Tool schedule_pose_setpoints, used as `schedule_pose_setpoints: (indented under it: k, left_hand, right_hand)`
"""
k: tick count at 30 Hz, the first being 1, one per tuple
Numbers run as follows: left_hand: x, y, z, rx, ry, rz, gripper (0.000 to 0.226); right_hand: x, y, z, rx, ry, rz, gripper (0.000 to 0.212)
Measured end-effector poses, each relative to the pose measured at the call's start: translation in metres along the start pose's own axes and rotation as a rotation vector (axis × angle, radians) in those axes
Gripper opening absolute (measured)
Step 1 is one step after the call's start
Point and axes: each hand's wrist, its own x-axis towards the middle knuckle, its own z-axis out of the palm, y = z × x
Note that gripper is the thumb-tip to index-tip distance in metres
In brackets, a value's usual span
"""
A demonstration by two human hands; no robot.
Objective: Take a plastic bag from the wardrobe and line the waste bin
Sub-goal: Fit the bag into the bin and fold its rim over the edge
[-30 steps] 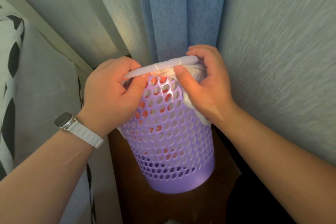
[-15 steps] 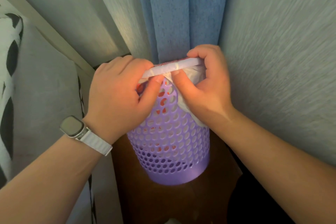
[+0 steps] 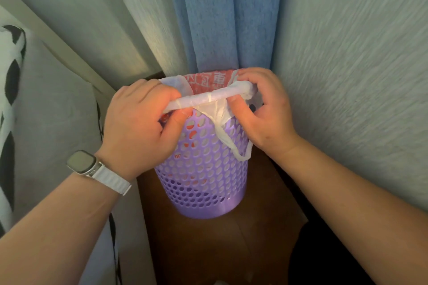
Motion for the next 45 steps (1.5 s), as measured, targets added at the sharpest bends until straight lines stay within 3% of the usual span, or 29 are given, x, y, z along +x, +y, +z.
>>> schedule_pose_setpoints:
  k: [8, 11, 17, 29, 35, 41, 45]
  left_hand:
    - [0.003, 0.011, -0.009, -0.061, -0.035, -0.029, 0.03]
    - [0.005, 0.021, -0.01, -0.043, -0.071, -0.016, 0.036]
    - [0.005, 0.024, 0.0, -0.064, -0.066, -0.072, 0.026]
    - [0.002, 0.005, -0.001, -0.053, -0.013, -0.149, 0.025]
    - [0.002, 0.009, -0.003, -0.12, -0.024, -0.129, 0.027]
    - [0.006, 0.01, -0.012, -0.086, -0.101, -0.025, 0.027]
    - [0.008, 0.025, -0.007, -0.046, -0.072, -0.063, 0.03]
  right_hand:
    - [0.0, -0.012, 0.002, 0.004, 0.082, -0.025, 0.018]
    - [0.0, -0.018, 0.003, -0.033, 0.08, -0.045, 0.021]
    - [-0.001, -0.024, 0.006, -0.064, 0.088, -0.062, 0.025]
    - [-0.001, -0.01, -0.001, 0.042, -0.03, -0.03, 0.045]
    - [0.002, -0.009, 0.003, 0.09, 0.047, 0.074, 0.029]
    - [0.0, -0.015, 0.005, 0.043, 0.07, 0.06, 0.022]
    - [0.0, -0.024, 0.007, 0.033, 0.077, 0.058, 0.021]
